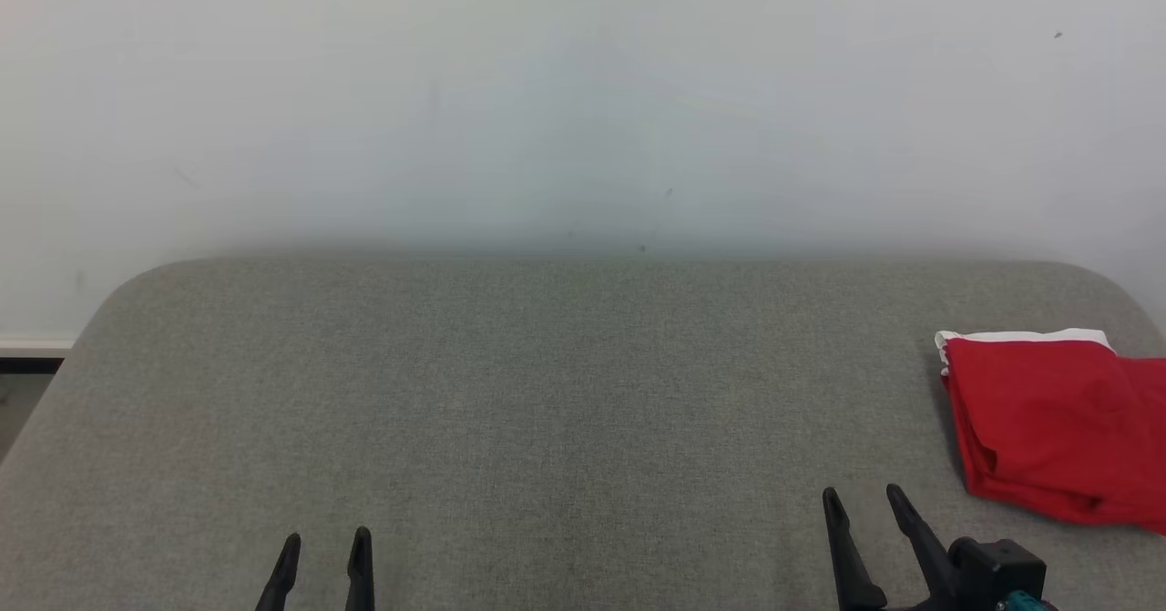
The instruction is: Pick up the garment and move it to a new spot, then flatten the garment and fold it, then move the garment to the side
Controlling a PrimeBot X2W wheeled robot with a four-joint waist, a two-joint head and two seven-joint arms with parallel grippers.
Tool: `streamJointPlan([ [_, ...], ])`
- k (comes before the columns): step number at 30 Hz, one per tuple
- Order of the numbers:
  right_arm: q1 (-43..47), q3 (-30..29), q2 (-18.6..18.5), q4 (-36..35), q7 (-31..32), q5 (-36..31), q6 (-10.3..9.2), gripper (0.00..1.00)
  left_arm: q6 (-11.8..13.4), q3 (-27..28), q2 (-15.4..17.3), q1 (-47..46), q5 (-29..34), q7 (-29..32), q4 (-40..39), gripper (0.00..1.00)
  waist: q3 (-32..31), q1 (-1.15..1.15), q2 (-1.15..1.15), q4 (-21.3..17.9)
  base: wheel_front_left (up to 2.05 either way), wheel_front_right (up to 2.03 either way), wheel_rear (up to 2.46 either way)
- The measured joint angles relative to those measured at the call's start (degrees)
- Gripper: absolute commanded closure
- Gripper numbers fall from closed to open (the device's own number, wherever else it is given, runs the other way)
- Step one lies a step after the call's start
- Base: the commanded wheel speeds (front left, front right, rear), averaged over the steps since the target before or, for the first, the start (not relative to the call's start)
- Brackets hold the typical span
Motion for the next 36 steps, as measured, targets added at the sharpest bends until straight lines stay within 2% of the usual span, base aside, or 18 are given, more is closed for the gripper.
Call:
streamJointPlan([
  [13,1.7,-0.2,0.1,4.5,-2.7,2.1,0.0,0.0,-0.6,2.7,-1.0,1.2,1.5,0.0,3.1,0.0,-0.4,0.0,0.0,-0.6,0.0,0.0,0.0],
  [34,0.6,1.9,0.1,5.3,-3.3,2.6,0.0,0.0,-0.9,2.6,-1.4,1.2,1.1,0.0,3.5,0.0,-0.5,0.0,0.0,-1.1,0.0,0.0,0.0],
  [35,0.6,1.9,0.1,5.4,-3.3,2.8,0.0,1.0,-0.9,2.4,-1.3,1.2,1.0,0.0,3.5,1.0,-0.5,0.0,0.0,-1.1,0.0,0.0,0.0],
  [36,0.8,1.9,0.1,5.7,-3.2,2.8,0.0,1.0,-0.9,2.3,-1.4,1.2,1.0,0.0,3.8,1.0,-0.5,0.0,0.0,-1.1,0.0,0.0,0.0],
])
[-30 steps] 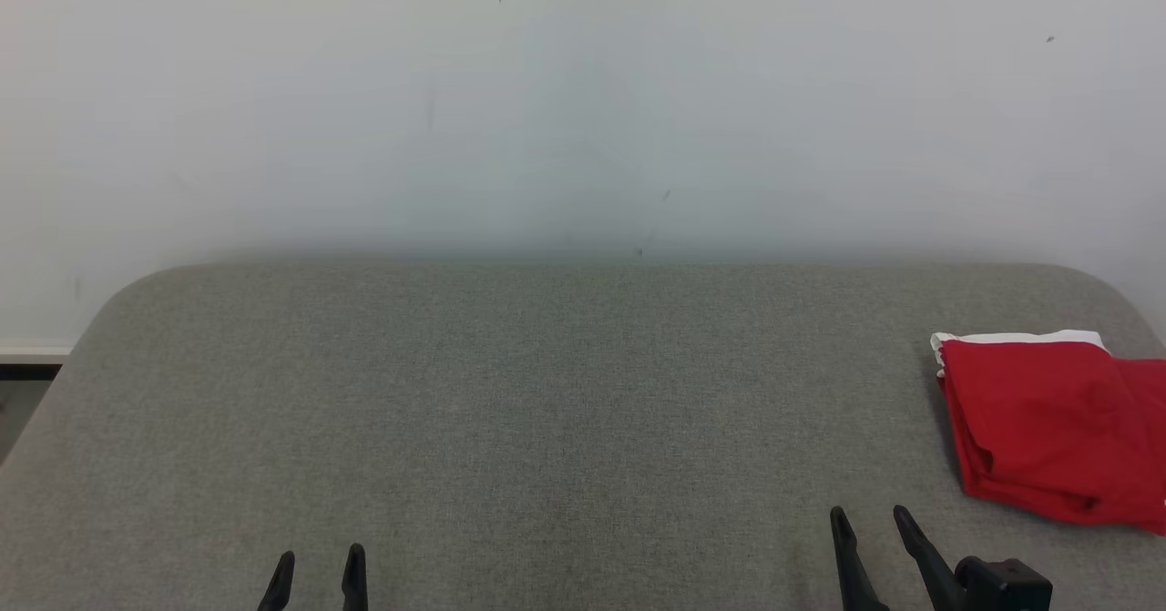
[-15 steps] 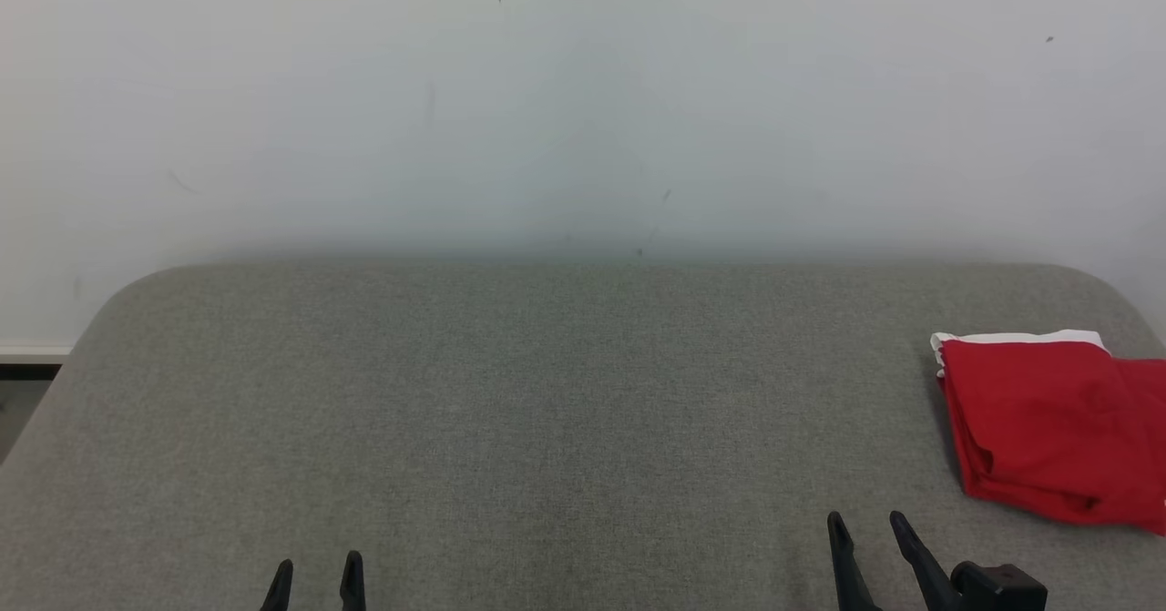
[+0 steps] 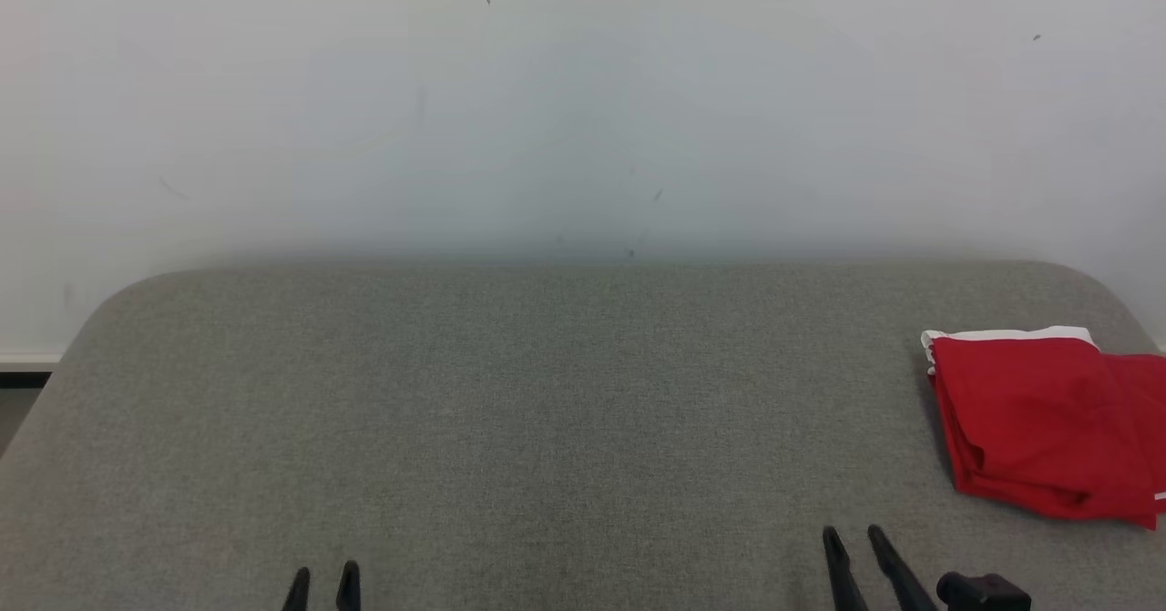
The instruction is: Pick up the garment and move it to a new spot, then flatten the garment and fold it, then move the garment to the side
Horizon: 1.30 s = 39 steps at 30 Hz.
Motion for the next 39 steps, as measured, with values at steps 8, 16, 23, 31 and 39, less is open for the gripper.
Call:
streamJointPlan([
  [8,2.6,-0.2,0.0,3.0,0.8,3.4,0.0,1.0,0.0,0.3,-0.4,0.8,-3.0,1.5,3.2,1.0,0.2,0.0,0.0,0.0,0.0,0.0,0.0],
  [16,1.5,-0.8,0.0,2.4,1.9,10.7,0.0,1.0,0.0,1.7,-0.5,-0.5,-9.5,4.0,3.5,1.0,0.6,0.01,0.0,-0.1,0.0,0.0,0.0],
  [23,0.6,-1.3,0.0,2.1,2.9,17.4,0.0,1.0,0.0,3.0,-0.6,-2.0,-15.7,6.1,3.7,1.0,1.1,0.01,0.0,-0.1,0.0,0.0,0.0],
  [31,-0.5,-1.9,0.1,1.3,4.0,24.4,0.0,1.0,0.0,4.2,-0.6,-3.5,-22.1,8.6,4.3,1.0,1.5,0.01,0.0,-0.2,0.0,0.0,0.0],
  [39,-1.4,-2.4,0.1,0.8,4.9,30.8,0.0,1.0,0.0,5.5,-0.7,-5.2,-27.7,10.7,4.6,1.0,2.0,0.01,0.0,-0.2,0.0,0.0,0.0],
])
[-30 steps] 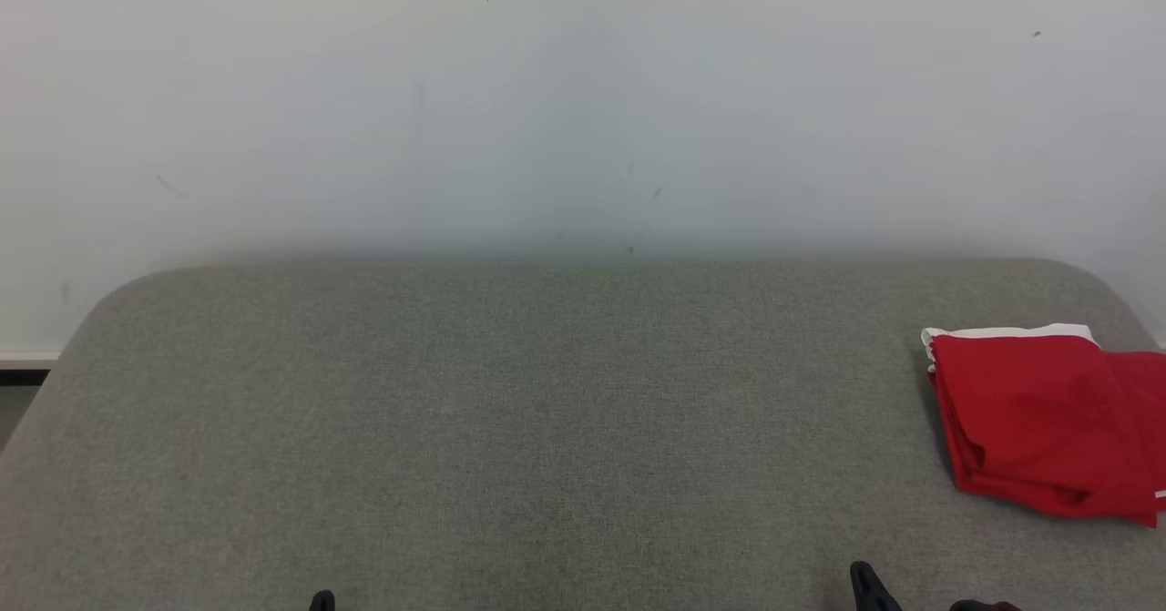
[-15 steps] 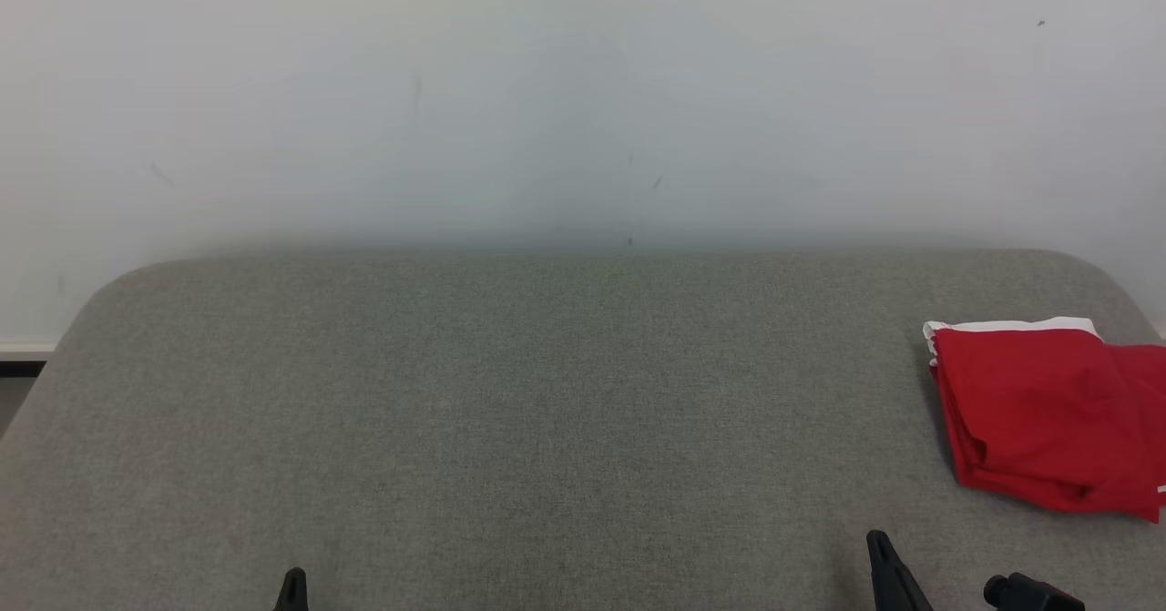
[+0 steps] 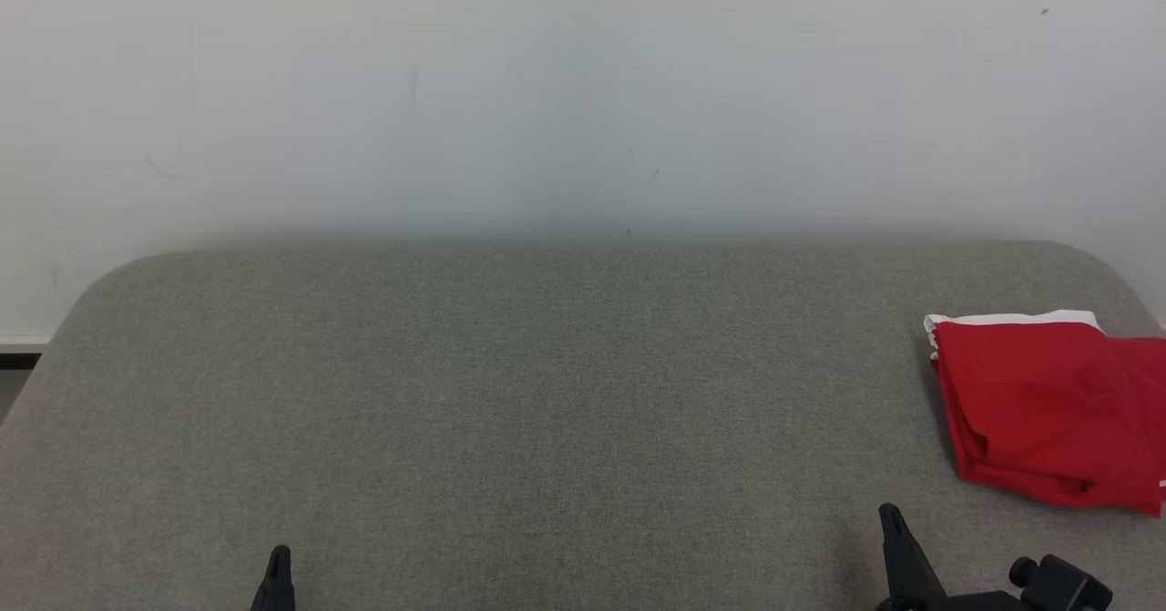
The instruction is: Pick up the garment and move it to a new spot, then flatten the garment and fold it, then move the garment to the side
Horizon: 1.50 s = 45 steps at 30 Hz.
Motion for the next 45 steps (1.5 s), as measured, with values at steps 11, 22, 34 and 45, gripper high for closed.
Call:
streamJointPlan([
  [11,-1.7,-0.7,0.0,-0.5,1.2,8.1,0.0,1.0,0.0,1.6,-0.1,-1.6,-7.2,2.6,0.4,1.0,0.6,0.0,0.0,-0.1,0.0,0.0,0.0],
  [22,-3.0,-1.3,0.0,-1.4,2.3,15.2,0.0,1.0,0.0,3.0,-0.2,-3.6,-13.5,5.0,0.6,1.0,1.3,0.0,0.0,-0.1,0.0,0.0,0.0],
  [34,-4.1,-1.8,0.0,-2.0,3.3,22.2,0.0,1.0,0.0,4.2,-0.4,-5.0,-20.1,7.4,1.0,1.0,2.0,0.0,0.0,-0.2,0.0,0.0,0.0],
  [45,-5.1,-2.4,0.0,-2.3,4.3,28.0,0.0,1.0,0.0,5.4,-0.5,-6.8,-25.3,9.3,1.3,1.0,2.6,0.0,0.0,-0.3,0.0,0.0,0.0],
])
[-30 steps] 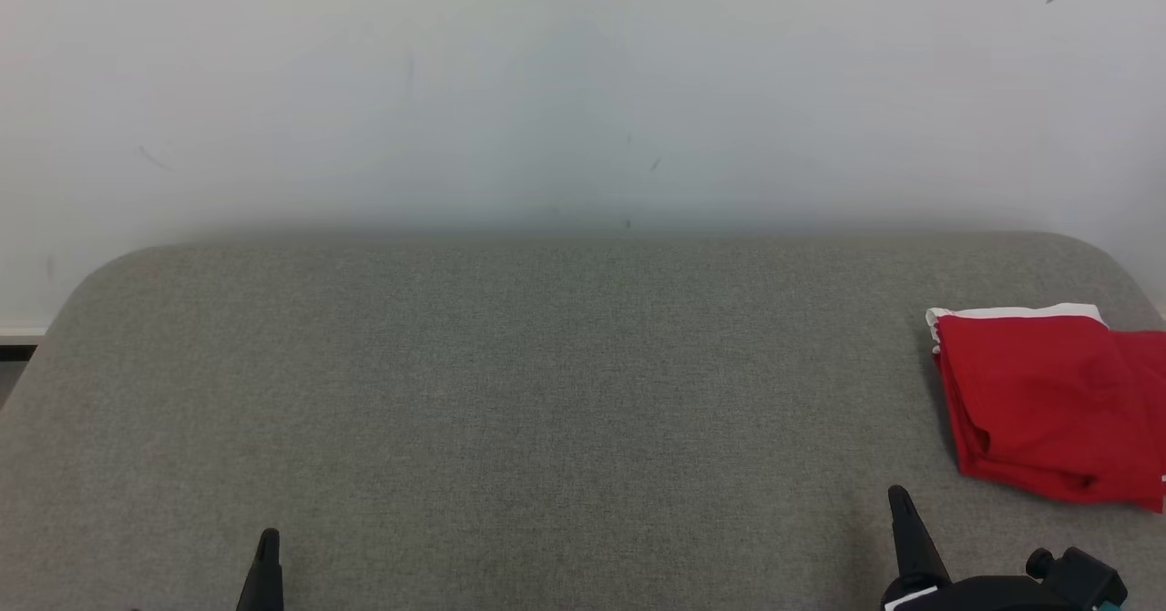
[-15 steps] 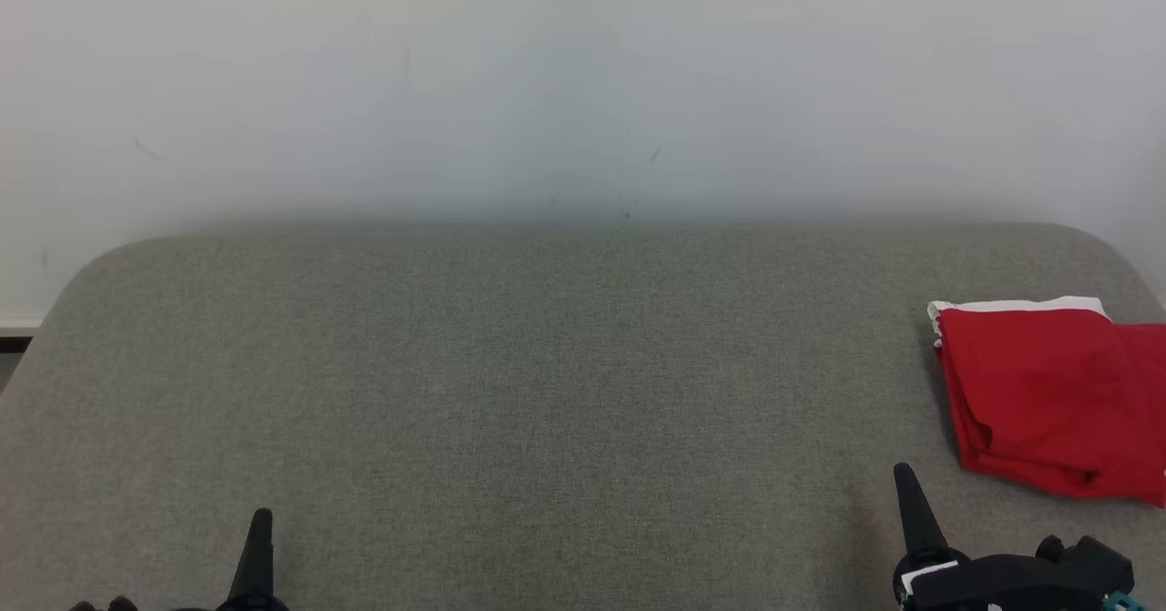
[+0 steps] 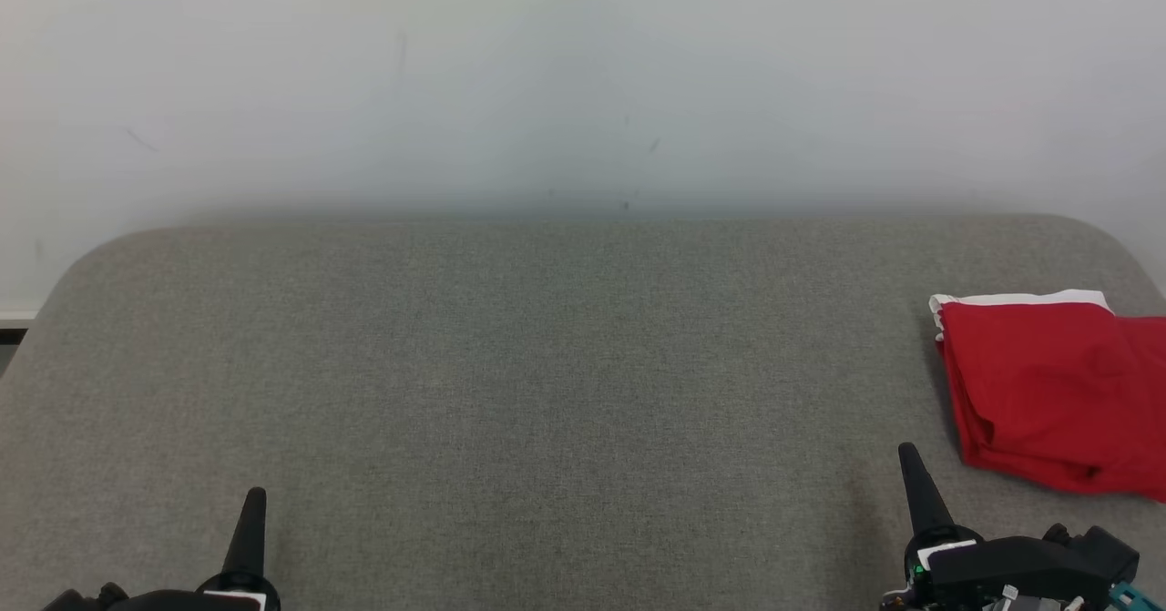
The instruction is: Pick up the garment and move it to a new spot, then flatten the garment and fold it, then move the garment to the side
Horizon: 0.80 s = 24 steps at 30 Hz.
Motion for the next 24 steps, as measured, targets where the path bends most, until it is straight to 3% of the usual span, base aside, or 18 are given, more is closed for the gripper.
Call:
streamJointPlan([
  [24,-1.5,-0.9,0.0,-1.1,1.7,10.9,0.0,1.0,0.0,2.1,-0.2,-2.5,-9.7,3.7,0.6,1.0,1.4,-0.01,0.0,-0.2,0.0,0.0,0.0],
])
